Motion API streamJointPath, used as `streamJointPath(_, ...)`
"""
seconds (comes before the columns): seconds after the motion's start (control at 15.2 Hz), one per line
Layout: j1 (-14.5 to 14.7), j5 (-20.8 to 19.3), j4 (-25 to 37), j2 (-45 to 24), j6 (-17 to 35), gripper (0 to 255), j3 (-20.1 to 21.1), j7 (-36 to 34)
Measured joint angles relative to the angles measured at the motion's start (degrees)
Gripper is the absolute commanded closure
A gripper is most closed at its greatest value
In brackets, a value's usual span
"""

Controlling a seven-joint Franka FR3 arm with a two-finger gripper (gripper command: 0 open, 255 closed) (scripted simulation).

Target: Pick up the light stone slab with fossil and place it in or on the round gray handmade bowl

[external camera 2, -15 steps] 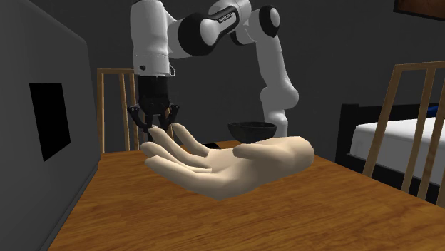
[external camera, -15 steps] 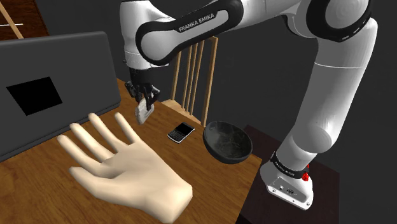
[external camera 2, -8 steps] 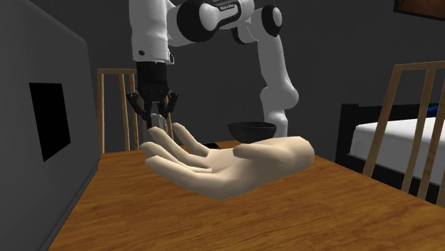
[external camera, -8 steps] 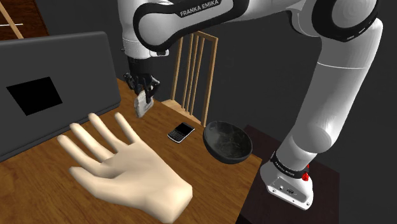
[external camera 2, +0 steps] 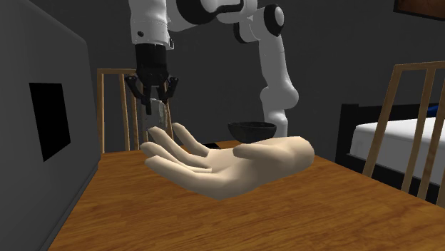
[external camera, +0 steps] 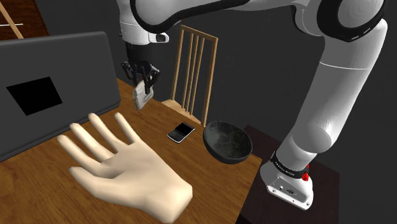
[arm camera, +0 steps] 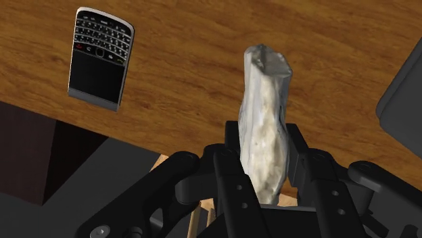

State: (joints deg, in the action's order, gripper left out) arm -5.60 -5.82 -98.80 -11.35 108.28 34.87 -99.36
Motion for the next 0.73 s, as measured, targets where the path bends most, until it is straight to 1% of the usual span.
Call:
streamJointPath(0.26, -0.1, 0.4, 2.2, 0.6, -2.6, 255, 0.1, 0.3)
streamJointPath(0.73, 0.3, 0.3, 7.9, 0.3, -8.2, 255, 0.2, 0.3)
